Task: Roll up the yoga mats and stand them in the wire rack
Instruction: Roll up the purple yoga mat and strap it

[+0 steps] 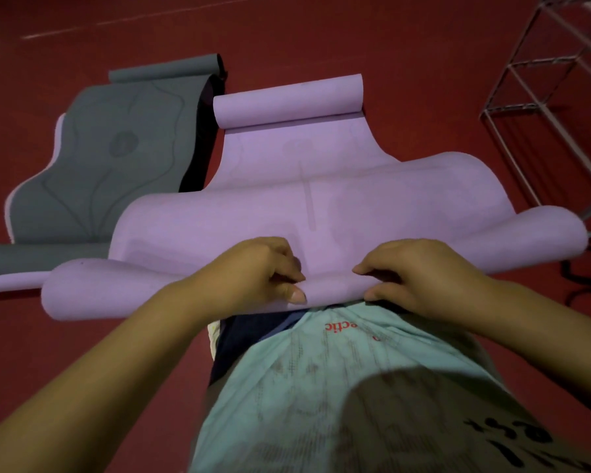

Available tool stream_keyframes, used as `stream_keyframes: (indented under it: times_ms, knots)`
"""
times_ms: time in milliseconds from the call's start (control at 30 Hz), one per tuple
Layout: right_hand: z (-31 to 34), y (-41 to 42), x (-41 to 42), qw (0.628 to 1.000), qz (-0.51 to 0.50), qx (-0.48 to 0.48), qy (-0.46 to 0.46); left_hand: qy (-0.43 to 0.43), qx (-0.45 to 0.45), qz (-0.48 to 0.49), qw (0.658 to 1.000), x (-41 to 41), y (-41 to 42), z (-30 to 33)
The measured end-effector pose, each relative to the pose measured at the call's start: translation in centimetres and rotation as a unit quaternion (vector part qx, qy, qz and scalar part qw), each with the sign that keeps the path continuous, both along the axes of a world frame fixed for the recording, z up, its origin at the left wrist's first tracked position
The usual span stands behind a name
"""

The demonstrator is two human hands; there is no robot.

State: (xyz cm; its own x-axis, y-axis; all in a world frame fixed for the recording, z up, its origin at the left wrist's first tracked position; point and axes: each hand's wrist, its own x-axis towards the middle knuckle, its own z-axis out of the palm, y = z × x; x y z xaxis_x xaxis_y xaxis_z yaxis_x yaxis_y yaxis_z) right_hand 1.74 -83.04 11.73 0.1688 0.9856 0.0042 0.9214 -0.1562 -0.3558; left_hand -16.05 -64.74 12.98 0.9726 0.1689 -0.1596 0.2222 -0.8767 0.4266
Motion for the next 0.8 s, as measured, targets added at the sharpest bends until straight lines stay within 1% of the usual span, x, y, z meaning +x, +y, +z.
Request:
stream_keyframes:
  times_ms: [100,167,233,333,433,533,600,667,700,767,800]
  knots:
    - [0.4,0.7,0.5,1.0,-0.011,-0.023,0.018,-0.08,0.105,0.009,0.991,-0.9,-1.2,0.0]
    - [0.7,0.9,0.8,0.998,-0.019,-0.047,0.036,-0.101,0.139,0.025,0.985,-1.5,-2.1,0.5]
    - [1.0,1.2,1.1,0.996,-0.021,-0.068,0.055,-0.096,0.151,0.024,0.984,-2.0,-2.2,0.7]
    - [1.3,1.8,1.7,0.99,-0.019,-0.099,0.095,-0.049,0.165,0.013,0.985,-2.3,-1.3,0.5]
    - [1.6,2.6,2.2,0.983,-0.033,-0.128,0.131,-0.024,0.141,0.021,0.989,-1.4,-0.8,1.0]
    - [1.3,3.1,2.9,0.978,-0.036,-0.12,0.168,0.013,0.111,0.032,0.993,0.0,0.3,1.9]
    - [0.9,3.3,3.4,0.982,-0.016,-0.104,0.157,0.061,0.083,0.04,0.994,0.8,1.1,2.3]
    - [0.6,3.1,3.7,0.989,-0.004,-0.061,0.134,0.094,0.039,0.049,0.994,1.5,1.7,2.5]
    - [0.5,2.9,3.6,0.994,-0.001,-0.018,0.109,0.108,0.015,0.054,0.993,1.8,2.0,2.5]
    - [0.5,2.3,2.9,0.997,0.012,0.082,0.009,0.126,-0.038,0.073,0.989,2.1,2.6,2.6]
    - [0.4,1.9,2.3,0.992,0.02,0.121,-0.039,0.132,-0.065,0.084,0.986,2.3,2.9,2.6]
